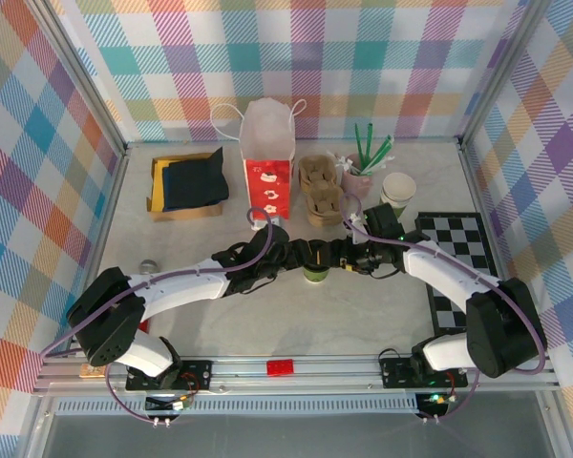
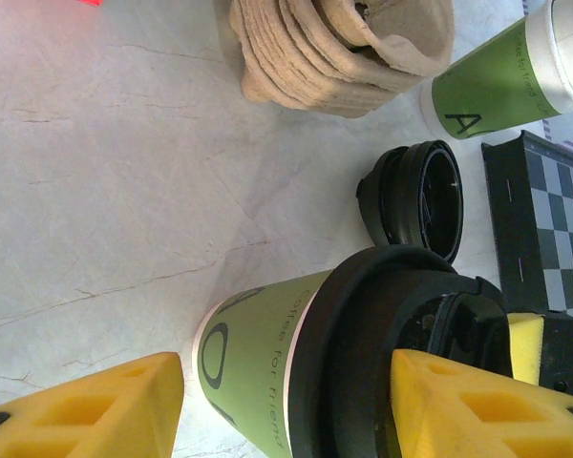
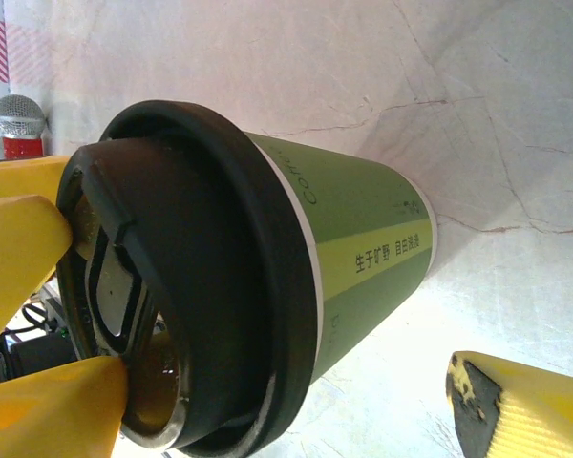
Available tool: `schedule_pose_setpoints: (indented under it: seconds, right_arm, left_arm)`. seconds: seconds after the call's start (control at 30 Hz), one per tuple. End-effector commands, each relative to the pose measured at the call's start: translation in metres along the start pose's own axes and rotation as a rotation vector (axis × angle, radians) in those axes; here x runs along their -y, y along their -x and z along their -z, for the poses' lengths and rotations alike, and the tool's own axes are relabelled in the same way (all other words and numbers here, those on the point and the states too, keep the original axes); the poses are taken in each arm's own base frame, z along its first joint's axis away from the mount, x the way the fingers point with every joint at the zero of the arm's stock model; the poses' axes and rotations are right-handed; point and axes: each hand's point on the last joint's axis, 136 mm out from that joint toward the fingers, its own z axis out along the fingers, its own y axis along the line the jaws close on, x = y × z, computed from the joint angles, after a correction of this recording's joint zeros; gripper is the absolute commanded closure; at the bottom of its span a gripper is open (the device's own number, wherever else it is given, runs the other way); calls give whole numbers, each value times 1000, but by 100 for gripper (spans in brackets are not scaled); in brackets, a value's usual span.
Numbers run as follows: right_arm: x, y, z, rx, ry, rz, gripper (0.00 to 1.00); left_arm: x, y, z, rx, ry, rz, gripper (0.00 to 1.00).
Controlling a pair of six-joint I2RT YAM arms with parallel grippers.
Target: Pack the takeout coffee
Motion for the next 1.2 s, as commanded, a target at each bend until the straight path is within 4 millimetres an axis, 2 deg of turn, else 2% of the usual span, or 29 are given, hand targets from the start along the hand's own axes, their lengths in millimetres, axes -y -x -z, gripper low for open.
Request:
schedule_pose_setpoints:
  seconds: [0.0,0.27,0.5,0.73,0.9,1.17]
  right_arm:
    - [86,-59,-16,-158,-333,-145,15]
    - [89,-59,-16,-163,-347,-158,15]
    - [63,-46,1,-126,-290,-110,14]
    - [28,-21,20,-77,-220,-47,11]
    - [19,-9,26,-57,-224,-33,11]
    - [3,-4,33,-35,-171,-16,11]
  left_arm:
    - [-37,-19,0,-61,121,-19,42]
    - [-34,-19,-1,-63,113,-20,42]
    - [-24,-15,2,-66,84,-27,42]
    - [-12,-7,6,-60,72,-52,40]
    - [-9,-1,12,-46,76,-70,38]
    - [4,13,22,-21,60,-105,37]
